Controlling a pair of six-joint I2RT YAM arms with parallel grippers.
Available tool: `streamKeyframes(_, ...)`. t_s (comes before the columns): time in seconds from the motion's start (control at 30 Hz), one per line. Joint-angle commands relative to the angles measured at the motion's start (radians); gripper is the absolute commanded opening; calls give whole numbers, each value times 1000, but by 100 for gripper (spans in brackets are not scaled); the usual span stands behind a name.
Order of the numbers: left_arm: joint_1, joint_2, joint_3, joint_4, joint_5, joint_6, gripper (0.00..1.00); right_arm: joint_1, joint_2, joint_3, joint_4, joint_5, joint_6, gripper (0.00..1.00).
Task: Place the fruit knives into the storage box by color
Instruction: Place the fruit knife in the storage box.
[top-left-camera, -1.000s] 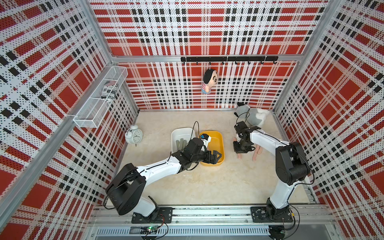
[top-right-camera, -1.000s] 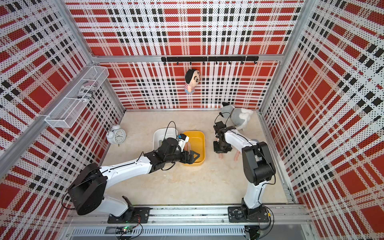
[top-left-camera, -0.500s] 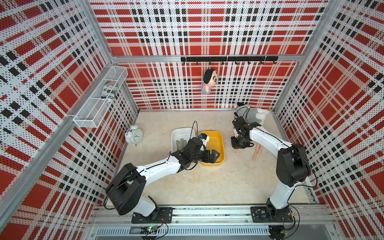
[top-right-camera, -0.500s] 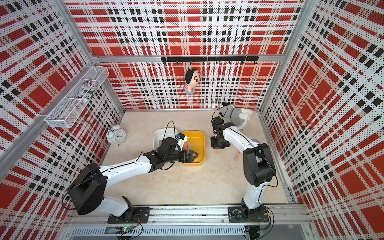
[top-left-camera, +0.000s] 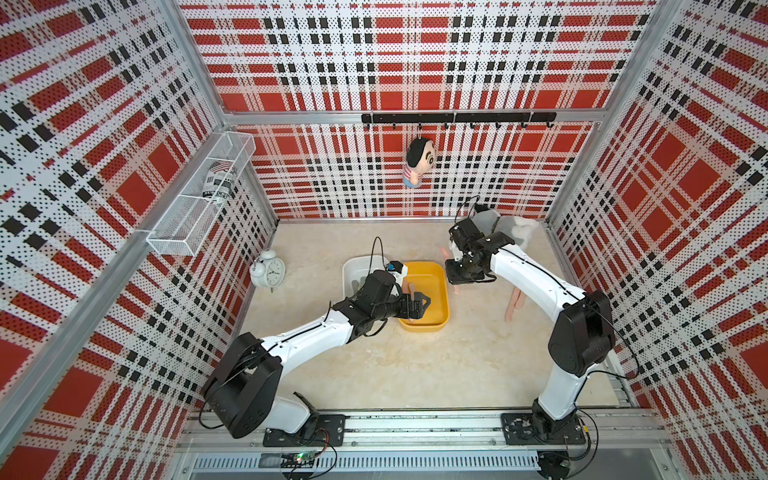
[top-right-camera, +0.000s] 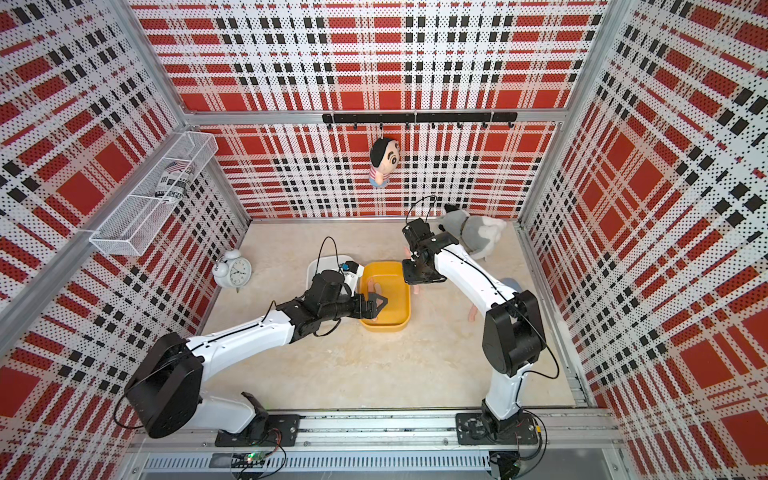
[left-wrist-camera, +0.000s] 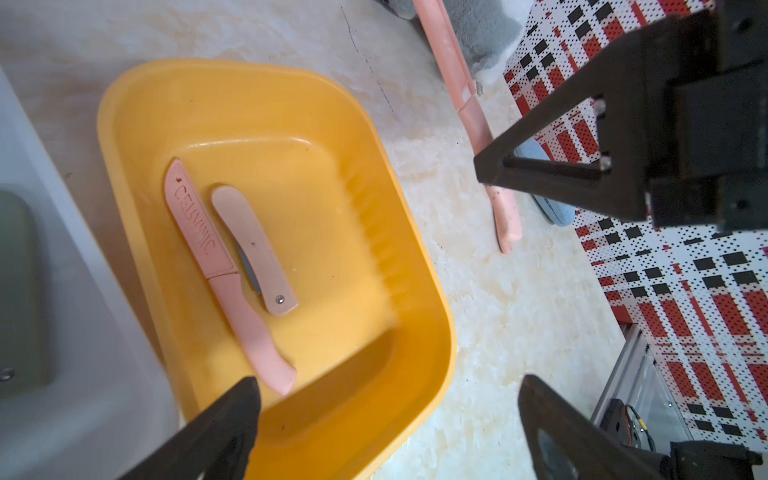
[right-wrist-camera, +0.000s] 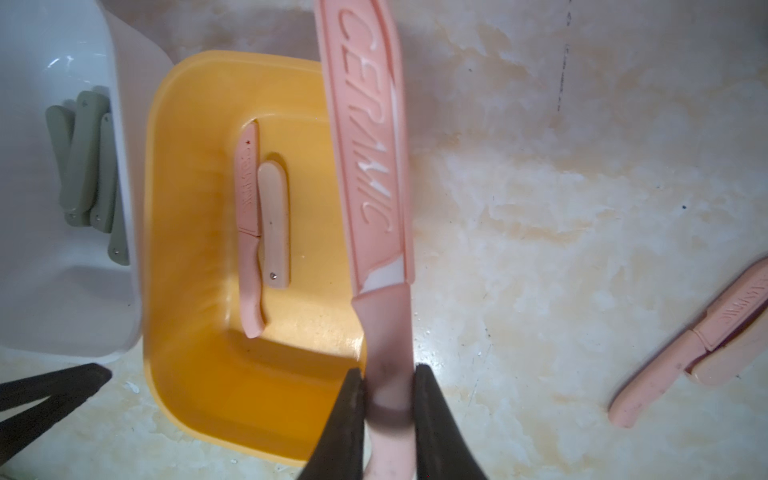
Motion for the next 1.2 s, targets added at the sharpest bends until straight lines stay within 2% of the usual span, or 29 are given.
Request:
streamKeyframes(0.0,21,-36,-29,-19,-11,16,98,34,49,36,-3,-21,25,19)
streamKeyframes(0.4,60,-104,-94,-6,-10,5,98,97,176,32,136,-118,94,19)
streamKeyframes(0.67,67,-117,-110,3,-7,1,98,97,254,27,182,-137,129,19)
streamKeyframes(1.17,69,-115,-114,15,2,-3,98,96,305,2,194,-126,132,20)
